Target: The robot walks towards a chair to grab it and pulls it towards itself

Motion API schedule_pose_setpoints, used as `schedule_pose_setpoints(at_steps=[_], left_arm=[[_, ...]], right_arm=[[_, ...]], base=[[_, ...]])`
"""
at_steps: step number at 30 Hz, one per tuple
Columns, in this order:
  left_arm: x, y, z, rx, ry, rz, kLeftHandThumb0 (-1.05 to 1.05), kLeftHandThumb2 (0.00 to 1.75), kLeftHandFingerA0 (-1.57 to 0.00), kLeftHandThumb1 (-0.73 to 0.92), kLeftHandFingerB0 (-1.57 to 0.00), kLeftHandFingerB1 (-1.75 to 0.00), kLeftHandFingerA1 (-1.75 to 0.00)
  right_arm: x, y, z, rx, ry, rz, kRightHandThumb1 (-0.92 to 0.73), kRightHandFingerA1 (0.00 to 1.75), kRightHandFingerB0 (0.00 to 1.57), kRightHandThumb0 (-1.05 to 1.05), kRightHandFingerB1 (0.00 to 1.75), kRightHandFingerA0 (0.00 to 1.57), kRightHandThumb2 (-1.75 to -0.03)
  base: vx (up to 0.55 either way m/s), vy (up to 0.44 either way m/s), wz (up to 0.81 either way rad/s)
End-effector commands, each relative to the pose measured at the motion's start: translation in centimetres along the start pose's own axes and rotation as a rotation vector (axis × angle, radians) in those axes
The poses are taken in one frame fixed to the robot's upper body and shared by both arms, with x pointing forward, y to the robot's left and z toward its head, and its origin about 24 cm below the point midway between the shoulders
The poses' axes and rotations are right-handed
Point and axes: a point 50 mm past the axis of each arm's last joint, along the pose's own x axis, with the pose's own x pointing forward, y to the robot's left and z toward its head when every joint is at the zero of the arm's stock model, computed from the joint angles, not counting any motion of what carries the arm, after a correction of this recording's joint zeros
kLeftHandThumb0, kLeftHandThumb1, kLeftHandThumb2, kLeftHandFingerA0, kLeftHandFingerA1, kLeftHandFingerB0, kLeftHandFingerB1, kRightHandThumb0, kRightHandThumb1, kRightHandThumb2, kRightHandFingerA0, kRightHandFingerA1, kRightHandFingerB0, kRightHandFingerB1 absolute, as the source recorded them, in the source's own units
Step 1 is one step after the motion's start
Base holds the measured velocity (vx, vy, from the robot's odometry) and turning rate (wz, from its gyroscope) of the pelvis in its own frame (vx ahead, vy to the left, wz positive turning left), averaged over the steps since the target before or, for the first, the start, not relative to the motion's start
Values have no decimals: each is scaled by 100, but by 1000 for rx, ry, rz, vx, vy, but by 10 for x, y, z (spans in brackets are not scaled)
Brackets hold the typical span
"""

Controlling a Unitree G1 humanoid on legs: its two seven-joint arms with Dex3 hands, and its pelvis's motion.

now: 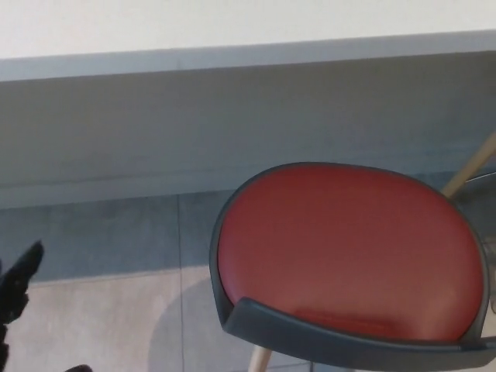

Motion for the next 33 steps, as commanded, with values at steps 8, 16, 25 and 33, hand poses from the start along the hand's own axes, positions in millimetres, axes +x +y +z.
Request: schedule_pose_setpoints(at_steps=[8, 16, 25, 33], left_arm=[[-101, 6, -70, 63, 398, -21, -82, 74, 0, 41, 0, 0, -10], [-150, -3, -120, 4, 681, 14, -76, 75, 0, 42, 0, 0, -7], [-191, -24, -171, -120, 1007, 29, -79, 79, 0, 46, 0, -1, -6], [-209, -36, -183, -447, 1133, 130, -70, 73, 0, 38, 0, -2, -3]], right_arm=[[-109, -13, -59, 21, 551, -44, -48, 0, 0, -87, 0, 0, -73], [-157, 27, -84, 152, 830, -7, -56, 0, 0, -87, 0, 0, -76], [-185, 77, -109, 439, 1207, -81, -58, 5, 0, -93, 5, 0, -87], [-187, 114, -102, 712, 1324, -176, -69, 1, 0, -103, 2, 0, -101]], base=[[0, 0, 0], [0, 0, 0], [0, 0, 0], [0, 0, 0]])
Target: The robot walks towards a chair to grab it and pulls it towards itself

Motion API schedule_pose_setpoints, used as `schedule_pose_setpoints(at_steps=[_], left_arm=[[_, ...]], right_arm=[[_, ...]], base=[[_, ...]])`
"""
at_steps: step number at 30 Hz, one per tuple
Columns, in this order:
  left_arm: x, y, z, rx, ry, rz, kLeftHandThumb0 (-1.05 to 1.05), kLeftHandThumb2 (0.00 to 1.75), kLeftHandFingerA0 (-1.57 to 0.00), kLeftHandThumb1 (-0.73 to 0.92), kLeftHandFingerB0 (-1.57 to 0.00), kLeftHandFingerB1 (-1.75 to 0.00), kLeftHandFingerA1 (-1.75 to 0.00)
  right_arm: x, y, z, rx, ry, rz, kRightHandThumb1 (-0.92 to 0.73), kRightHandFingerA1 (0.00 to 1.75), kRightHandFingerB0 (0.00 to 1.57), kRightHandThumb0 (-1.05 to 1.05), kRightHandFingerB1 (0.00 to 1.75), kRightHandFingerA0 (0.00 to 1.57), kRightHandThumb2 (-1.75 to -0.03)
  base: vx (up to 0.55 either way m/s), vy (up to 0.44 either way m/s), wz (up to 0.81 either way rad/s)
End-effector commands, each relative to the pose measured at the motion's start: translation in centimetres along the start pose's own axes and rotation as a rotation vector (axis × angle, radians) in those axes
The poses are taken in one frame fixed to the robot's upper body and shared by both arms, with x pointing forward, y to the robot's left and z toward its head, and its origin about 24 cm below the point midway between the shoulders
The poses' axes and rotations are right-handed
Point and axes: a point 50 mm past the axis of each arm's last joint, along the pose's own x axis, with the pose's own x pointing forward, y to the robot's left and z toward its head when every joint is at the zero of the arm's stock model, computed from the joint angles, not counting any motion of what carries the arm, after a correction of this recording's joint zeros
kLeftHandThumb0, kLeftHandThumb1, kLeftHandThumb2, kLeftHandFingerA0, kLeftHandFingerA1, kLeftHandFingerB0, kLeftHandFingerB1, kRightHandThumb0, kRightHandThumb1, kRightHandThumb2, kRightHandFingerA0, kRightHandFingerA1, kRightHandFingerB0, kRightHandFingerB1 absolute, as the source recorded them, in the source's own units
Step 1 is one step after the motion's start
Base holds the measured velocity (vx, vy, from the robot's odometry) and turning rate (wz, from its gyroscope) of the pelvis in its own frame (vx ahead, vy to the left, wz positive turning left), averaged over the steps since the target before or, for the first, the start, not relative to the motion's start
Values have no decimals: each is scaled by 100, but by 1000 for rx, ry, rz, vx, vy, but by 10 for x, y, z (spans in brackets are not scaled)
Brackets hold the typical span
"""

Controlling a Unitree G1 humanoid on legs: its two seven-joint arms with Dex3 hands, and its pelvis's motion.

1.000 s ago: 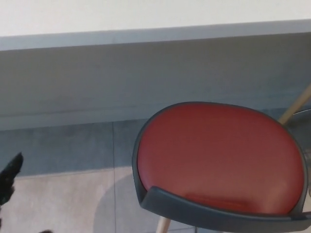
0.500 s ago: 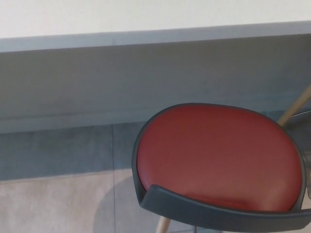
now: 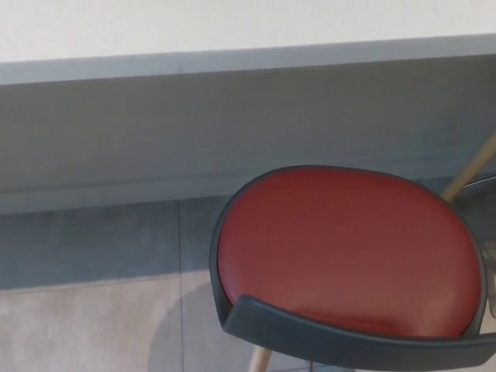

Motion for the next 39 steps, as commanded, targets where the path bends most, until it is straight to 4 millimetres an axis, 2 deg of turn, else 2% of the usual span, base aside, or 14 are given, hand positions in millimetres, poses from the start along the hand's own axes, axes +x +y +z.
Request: schedule_pose_setpoints(at_steps=[1, 4, 8, 10, 15, 16, 17, 22, 23, 24, 30, 31, 38, 39], left_arm=[[6, -13, -21, -413, 96, -55, -74, 74, 0, 41, 0, -1, 0], [4, -24, -36, -490, 241, -121, -80, 79, 0, 48, 0, -2, 0], [4, -24, -37, -493, 250, -127, -80, 79, 0, 48, 0, -2, 0], [12, -39, -31, -492, 329, -185, -73, 87, 0, 50, 0, -11, -14], [16, -43, -27, -492, 337, -188, -71, 84, 0, 49, 0, -10, -14], [25, -46, -13, -523, 313, -187, -62, 87, 0, 49, 0, -25, -28], [30, -48, -6, -542, 302, -184, -64, 86, 0, 49, 0, -25, -30], [35, -55, 5, -588, 286, -193, -61, 83, 0, 46, 0, -27, -35], [37, -56, 8, -616, 284, -197, -57, 82, 0, 44, 0, -30, -34], [38, -56, 9, -626, 287, -197, -57, 81, 0, 43, 0, -31, -36], [36, -59, 8, -602, 289, -199, -60, 82, -2, 44, 0, -34, -42], [36, -61, 8, -640, 298, -203, -33, 100, 0, 48, 0, -49, -50], [37, -67, 14, -673, 288, -227, -34, 98, 0, 45, 0, -49, -51], [39, -66, 17, -669, 265, -235, -56, 83, -1, 42, -5, -42, -41]], right_arm=[[1, 48, -22, 483, 279, 23, -73, 0, 0, -101, 2, 0, -103], [4, 80, -25, 714, 423, 40, -69, 5, 0, -95, 8, 0, -104], [4, 82, -25, 741, 434, 43, -69, 5, 0, -95, 8, 0, -104], [15, 112, -12, 909, 557, 56, -59, 10, 0, -85, 20, 0, -99], [20, 118, -7, 880, 575, 95, -57, 16, 1, -82, 22, 3, -99], [35, 130, 13, 898, 545, 187, -66, 13, 0, -93, 9, 7, -101], [42, 135, 24, 905, 524, 237, -64, 9, 0, -92, 12, 2, -102], [54, 139, 40, 923, 488, 296, -59, 12, 0, -88, 16, 0, -102], [56, 143, 45, 933, 491, 297, -64, 12, 4, -98, 4, 13, -101], [56, 145, 46, 943, 504, 294, -61, 8, 0, -93, 10, 0, -102], [57, 146, 46, 940, 544, 291, -64, 13, 0, -99, 4, 11, -103], [59, 154, 55, 975, 531, 329, -63, 12, 0, -86, 14, 0, -104], [61, 164, 69, 1052, 498, 402, -67, 5, 0, -93, 8, 0, -102], [59, 168, 72, 1027, 486, 417, -69, 6, 0, -93, 8, 0, -105]], base=[[0, 0, 0], [0, 0, 0], [0, 0, 0], [0, 0, 0], [0, 0, 0], [0, 0, 0], [0, 0, 0], [0, 0, 0], [0, 0, 0], [0, 0, 0], [0, 0, 0], [0, 0, 0], [0, 0, 0], [0, 0, 0]])
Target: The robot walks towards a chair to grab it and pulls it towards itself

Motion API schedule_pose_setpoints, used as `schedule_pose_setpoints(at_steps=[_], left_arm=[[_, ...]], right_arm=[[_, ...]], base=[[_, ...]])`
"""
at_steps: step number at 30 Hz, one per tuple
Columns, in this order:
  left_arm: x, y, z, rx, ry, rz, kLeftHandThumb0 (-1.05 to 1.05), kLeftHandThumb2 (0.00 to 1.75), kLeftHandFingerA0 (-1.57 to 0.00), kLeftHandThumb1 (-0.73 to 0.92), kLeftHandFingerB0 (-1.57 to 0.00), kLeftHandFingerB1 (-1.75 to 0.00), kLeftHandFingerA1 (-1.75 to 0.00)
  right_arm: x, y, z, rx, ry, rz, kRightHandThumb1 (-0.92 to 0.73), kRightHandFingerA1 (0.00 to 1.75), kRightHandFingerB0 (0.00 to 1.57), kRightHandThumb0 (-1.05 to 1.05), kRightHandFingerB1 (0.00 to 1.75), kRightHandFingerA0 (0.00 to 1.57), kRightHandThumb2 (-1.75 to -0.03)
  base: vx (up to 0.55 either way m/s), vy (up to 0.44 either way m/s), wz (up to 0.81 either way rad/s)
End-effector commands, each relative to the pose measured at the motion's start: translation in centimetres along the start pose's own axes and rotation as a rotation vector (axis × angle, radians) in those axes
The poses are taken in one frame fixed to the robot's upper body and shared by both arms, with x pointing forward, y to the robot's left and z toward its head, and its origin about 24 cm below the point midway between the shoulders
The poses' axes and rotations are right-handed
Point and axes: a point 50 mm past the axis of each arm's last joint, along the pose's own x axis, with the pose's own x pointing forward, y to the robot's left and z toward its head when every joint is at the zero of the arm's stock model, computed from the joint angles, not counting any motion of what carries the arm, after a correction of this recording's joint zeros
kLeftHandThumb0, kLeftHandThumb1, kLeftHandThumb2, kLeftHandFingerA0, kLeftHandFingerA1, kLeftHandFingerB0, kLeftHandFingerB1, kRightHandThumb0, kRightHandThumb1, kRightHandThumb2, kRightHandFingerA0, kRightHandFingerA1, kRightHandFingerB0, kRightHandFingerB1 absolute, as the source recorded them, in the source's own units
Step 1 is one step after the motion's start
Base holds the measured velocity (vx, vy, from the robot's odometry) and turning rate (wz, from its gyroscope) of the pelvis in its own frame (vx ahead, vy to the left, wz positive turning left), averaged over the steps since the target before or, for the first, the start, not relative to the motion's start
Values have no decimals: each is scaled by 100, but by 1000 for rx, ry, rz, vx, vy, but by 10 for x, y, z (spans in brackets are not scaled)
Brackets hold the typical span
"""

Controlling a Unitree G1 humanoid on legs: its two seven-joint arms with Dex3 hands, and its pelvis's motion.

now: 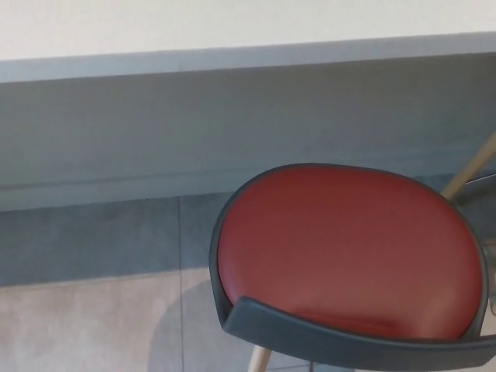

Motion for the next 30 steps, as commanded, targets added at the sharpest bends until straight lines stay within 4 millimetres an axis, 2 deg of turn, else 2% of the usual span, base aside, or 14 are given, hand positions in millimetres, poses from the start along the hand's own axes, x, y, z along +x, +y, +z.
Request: schedule_pose_setpoints(at_steps=[1, 4, 5, 7, 10, 17, 19, 22, 23, 24, 27, 28, 29, 30], left_arm=[[1, 1, 8, -28, -21, -22, -34, 98, 0, 45, 0, -49, -51], [0, 8, 7, -18, -13, -2, -34, 98, 0, 45, 0, -49, -50], [0, 9, 7, -12, -10, 2, -34, 100, 0, 47, 0, -49, -50], [0, 9, 8, -4, -1, 13, -33, 100, 0, 48, 0, -49, -50], [0, 10, 6, -7, 13, 22, -33, 100, 0, 48, 0, -48, -49], [0, 7, 3, 11, 22, -2, -33, 98, 0, 45, 0, -48, -50], [1, 5, 4, 43, 27, -15, -33, 98, 0, 45, 0, -48, -50], [2, 2, 5, 54, 29, -29, -33, 98, 0, 45, 0, -48, -50], [2, 1, 5, 45, 29, -28, -54, 60, -15, 61, -17, -28, -29], [2, 0, 6, 60, 22, -33, -33, 97, 0, 44, 0, -48, -50], [3, -3, 10, 84, 4, -52, -35, 97, 0, 43, 0, -49, -50], [3, -4, 11, 96, -1, -60, -69, 80, -3, 44, -1, -36, -41], [3, -3, 11, 98, -7, -68, -35, 98, 0, 44, 0, -50, -51], [2, -2, 10, 87, -6, -64, -66, 77, -8, 56, -8, -35, -38]], right_arm=[[1, 11, -3, 4, 11, 53, -64, 13, 0, -86, 14, 2, -103], [0, 9, -7, 41, 26, 60, -62, 2, 0, -85, 3, 0, -89], [-1, 8, -7, 30, 28, 66, -72, 3, 0, -94, 6, 0, -105], [-2, 6, -6, -49, 25, 70, -76, 2, 0, -98, 4, 0, -108], [-1, 5, -4, -38, 36, 49, -65, 14, 0, -87, 13, 2, -103], [0, 8, -2, -114, 21, 65, -71, 9, 0, -93, 8, 2, -105], [0, 7, -3, -96, 31, 77, -60, 12, 0, -85, 10, 0, -86], [-1, 7, -3, -107, 35, 91, -61, 13, 0, -83, 18, 0, -102], [-1, 7, -4, -94, 36, 89, -62, 8, 0, -89, 13, 0, -101], [-2, 8, -7, -98, 43, 102, -63, 9, 0, -88, 14, 0, -102], [-2, 7, -10, -90, 47, 99, -65, 2, 0, -94, 7, 0, -101], [-3, 7, -10, -93, 47, 101, -67, 2, 0, -94, 8, 0, -102], [-4, 6, -12, -109, 50, 99, -70, 1, 0, -97, 4, 0, -102], [-4, 5, -13, -109, 58, 92, -69, 2, 0, -96, 6, 0, -102]], base=[[0, 0, 0], [0, 0, 0], [0, 0, 0], [0, 0, 0], [0, 0, 0], [0, 0, 0], [0, 0, 0], [0, 0, 0], [0, 0, 0], [0, 0, 0], [0, 0, 0], [0, 0, 0], [0, 0, 0], [0, 0, 0]])
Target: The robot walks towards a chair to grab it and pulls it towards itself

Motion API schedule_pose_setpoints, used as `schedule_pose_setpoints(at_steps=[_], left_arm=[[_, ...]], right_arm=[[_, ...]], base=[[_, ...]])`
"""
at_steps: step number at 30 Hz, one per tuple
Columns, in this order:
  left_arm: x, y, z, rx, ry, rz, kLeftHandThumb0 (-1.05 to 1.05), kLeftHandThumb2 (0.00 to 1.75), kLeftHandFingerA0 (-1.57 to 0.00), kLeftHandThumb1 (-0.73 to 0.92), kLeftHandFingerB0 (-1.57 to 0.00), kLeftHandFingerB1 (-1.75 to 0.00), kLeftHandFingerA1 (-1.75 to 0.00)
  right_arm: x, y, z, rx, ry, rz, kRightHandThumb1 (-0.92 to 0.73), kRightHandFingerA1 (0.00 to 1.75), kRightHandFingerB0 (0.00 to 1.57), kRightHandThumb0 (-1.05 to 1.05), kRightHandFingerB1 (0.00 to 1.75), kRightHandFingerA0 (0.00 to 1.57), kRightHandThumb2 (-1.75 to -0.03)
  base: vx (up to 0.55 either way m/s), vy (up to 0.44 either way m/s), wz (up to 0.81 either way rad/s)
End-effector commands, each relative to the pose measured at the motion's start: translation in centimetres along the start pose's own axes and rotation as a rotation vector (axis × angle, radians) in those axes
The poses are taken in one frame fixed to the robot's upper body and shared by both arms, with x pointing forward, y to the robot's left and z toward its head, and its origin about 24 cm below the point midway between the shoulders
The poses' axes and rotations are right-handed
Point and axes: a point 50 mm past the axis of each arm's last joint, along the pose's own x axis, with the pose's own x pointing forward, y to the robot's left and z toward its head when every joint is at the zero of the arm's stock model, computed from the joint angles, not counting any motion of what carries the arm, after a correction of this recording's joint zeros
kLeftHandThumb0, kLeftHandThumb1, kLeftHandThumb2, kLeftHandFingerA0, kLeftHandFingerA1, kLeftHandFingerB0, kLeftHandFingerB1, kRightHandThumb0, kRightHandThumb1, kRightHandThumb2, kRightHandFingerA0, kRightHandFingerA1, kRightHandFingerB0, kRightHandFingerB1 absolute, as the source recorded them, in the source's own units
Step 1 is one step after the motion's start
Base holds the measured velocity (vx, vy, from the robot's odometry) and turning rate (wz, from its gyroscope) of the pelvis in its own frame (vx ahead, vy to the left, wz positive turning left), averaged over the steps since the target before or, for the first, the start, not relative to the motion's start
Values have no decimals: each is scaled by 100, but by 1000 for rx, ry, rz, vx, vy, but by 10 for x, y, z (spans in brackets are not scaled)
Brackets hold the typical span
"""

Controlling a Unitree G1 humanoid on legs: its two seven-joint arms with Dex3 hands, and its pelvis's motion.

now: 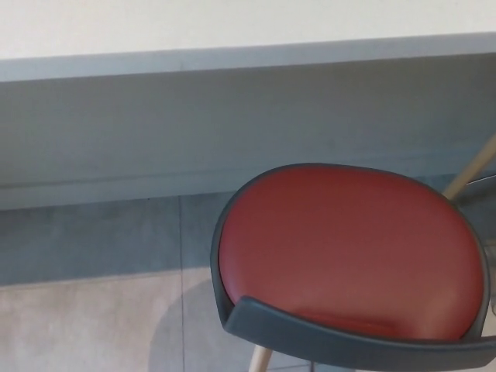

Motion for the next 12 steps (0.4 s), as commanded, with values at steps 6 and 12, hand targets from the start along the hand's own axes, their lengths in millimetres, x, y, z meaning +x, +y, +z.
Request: schedule_pose_setpoints(at_steps=[6, 12], left_arm=[[0, 6, 7, 24, -14, -4, -58, 60, -10, 62, -13, -27, -28], [0, 5, 3, 44, 9, 6, -34, 98, 0, 44, 0, -49, -50]], right_arm=[[-2, -2, -3, -43, -7, -7, -71, 0, 0, -100, 4, 0, -105], [-3, 0, -2, -40, -22, -2, -71, 0, 0, -99, 6, 0, -105]], base=[[0, 0, 0], [0, 0, 0]])
